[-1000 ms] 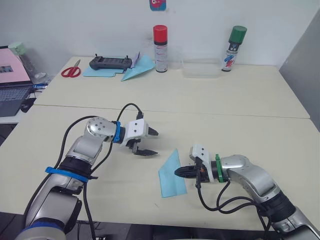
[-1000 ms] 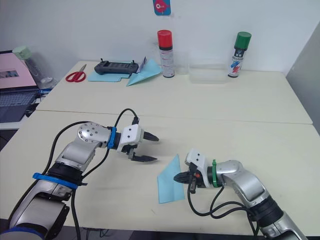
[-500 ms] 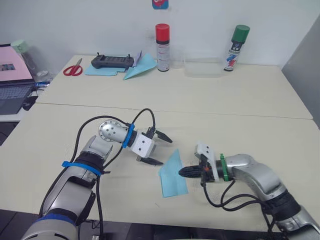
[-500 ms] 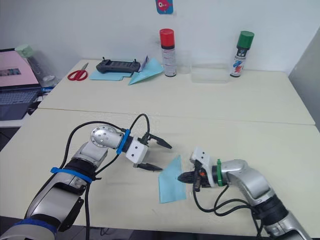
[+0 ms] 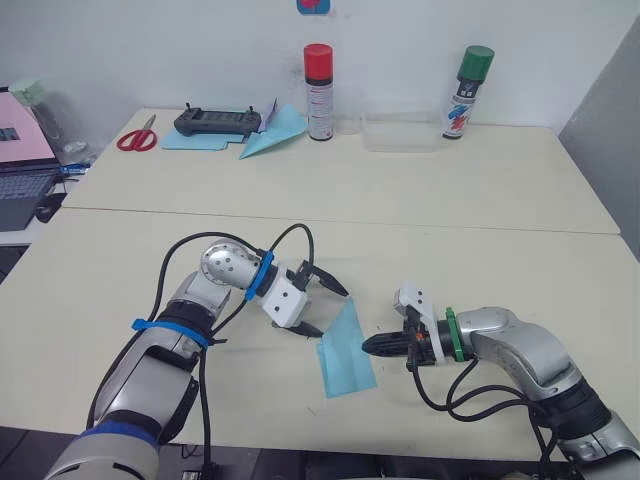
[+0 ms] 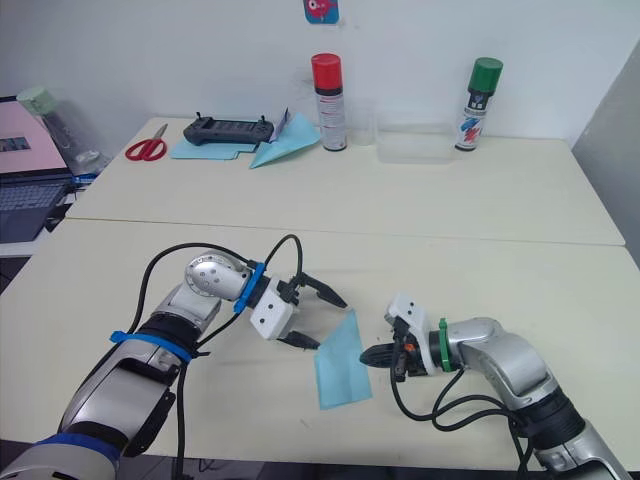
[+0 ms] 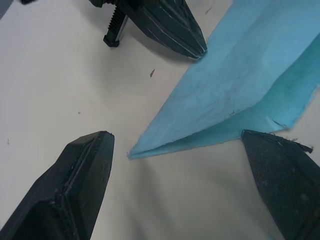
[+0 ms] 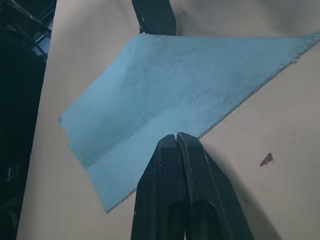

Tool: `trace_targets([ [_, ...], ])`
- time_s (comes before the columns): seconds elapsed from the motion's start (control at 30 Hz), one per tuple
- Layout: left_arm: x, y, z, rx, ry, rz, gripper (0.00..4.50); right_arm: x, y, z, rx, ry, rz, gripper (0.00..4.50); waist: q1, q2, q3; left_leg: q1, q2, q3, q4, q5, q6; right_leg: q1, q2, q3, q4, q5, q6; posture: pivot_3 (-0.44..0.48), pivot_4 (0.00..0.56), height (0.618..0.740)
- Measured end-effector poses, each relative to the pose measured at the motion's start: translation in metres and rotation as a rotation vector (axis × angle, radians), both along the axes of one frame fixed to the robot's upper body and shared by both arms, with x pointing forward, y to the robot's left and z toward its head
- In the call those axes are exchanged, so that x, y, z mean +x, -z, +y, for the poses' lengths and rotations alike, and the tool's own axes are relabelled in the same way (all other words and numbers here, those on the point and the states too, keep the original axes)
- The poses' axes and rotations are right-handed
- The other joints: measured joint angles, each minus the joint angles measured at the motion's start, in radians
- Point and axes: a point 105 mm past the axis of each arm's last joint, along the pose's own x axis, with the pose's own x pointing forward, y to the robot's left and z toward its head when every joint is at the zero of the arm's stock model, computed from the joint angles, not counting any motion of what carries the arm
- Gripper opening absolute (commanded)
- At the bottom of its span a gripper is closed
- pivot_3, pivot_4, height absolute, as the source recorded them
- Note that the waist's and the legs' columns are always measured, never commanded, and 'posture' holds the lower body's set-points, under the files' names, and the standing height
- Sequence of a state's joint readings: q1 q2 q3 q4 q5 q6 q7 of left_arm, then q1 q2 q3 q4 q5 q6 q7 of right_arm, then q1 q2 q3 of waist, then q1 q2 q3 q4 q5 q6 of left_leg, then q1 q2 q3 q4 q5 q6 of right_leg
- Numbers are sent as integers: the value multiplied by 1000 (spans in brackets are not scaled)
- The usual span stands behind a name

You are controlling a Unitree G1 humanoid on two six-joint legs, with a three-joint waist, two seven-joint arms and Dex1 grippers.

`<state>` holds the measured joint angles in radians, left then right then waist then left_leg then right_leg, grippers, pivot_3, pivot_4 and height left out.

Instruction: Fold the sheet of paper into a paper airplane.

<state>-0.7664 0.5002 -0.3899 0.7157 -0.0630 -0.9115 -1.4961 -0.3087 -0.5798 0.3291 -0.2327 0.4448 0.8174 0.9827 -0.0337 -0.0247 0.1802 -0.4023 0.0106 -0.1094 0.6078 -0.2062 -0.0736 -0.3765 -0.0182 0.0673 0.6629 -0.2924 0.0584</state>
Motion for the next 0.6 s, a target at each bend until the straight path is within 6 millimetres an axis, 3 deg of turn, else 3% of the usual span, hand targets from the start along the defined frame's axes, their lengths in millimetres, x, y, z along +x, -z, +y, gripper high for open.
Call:
trace_targets([
  [0.37,-1,-5,-7,-34,7,19,4470,0,1,1,-1,-6,-6,0,0,0,0,0,0,0,0,0,0,0,0,0,0,0,0,0,150,740],
  [0.5,-6,-3,-7,-19,51,-11,3694,0,1,1,-1,-7,-10,0,0,0,0,0,0,0,0,0,0,0,0,0,0,0,0,0,150,740],
  [0.6,-12,4,-11,0,95,-11,2745,1,1,1,-4,-4,-17,0,0,0,0,1,0,0,1,0,0,1,0,0,1,0,0,0,150,740],
])
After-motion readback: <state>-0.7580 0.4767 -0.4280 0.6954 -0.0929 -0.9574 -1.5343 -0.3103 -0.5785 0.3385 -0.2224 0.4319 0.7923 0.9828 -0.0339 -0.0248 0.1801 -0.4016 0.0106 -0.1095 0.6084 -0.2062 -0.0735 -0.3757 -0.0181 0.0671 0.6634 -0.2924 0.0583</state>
